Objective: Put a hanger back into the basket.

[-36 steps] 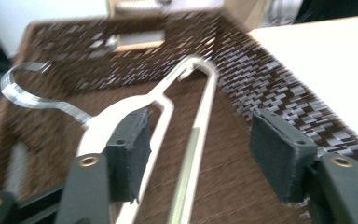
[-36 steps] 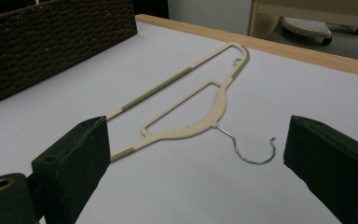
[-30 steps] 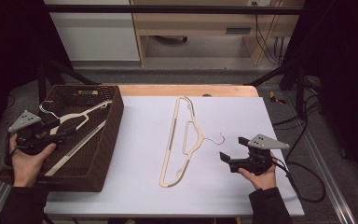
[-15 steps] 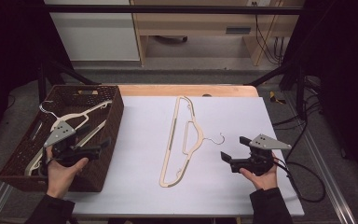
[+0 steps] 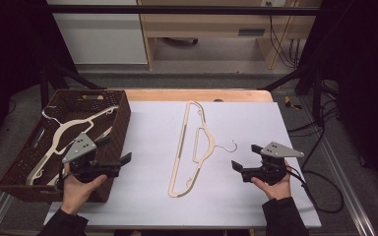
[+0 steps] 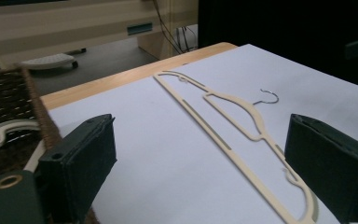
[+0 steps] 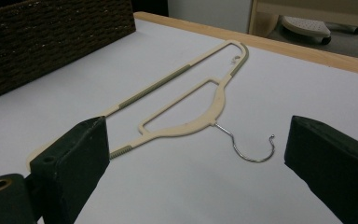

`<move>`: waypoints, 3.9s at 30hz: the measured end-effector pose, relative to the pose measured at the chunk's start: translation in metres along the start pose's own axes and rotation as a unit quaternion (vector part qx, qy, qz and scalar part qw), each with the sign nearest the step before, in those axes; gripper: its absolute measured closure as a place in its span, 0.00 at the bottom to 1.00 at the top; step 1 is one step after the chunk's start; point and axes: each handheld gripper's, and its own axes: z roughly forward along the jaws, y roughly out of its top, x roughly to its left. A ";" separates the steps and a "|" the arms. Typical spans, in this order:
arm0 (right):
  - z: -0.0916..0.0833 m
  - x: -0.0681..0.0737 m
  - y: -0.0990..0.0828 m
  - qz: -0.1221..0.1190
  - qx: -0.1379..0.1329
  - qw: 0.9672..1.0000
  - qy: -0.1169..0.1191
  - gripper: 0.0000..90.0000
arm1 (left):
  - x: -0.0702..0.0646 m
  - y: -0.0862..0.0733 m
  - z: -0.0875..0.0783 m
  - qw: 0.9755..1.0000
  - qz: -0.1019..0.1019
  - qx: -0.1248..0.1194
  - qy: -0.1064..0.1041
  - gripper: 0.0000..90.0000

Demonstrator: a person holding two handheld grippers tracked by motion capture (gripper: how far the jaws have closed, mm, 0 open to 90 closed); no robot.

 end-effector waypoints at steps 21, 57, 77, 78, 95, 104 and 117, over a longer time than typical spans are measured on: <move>0.014 -0.007 -0.001 0.003 0.012 1.000 -0.002 0.11 | -0.058 -0.032 0.063 0.993 0.042 0.083 -0.069 0.10; 0.067 -0.024 -0.006 -0.008 0.062 0.998 -0.013 0.23 | -0.110 -0.038 0.143 0.980 0.048 0.168 -0.097 0.32; 0.049 -0.026 -0.005 0.003 0.042 0.999 -0.019 0.22 | -0.144 -0.052 0.197 0.968 0.038 0.246 -0.036 0.74; 0.049 -0.025 -0.005 0.003 0.043 0.999 -0.017 0.21 | -0.148 -0.052 0.197 0.968 0.038 0.248 -0.026 0.78; 0.054 -0.024 -0.008 0.001 0.055 0.998 -0.007 0.20 | -0.147 -0.047 0.195 0.964 0.004 0.266 -0.021 0.86; 0.052 -0.023 -0.007 0.003 0.052 0.999 -0.007 0.20 | -0.140 -0.050 0.182 0.962 0.020 0.269 -0.039 0.87; 0.052 -0.022 -0.008 0.003 0.052 0.999 -0.006 0.19 | -0.140 -0.058 0.172 0.964 0.025 0.263 -0.026 0.85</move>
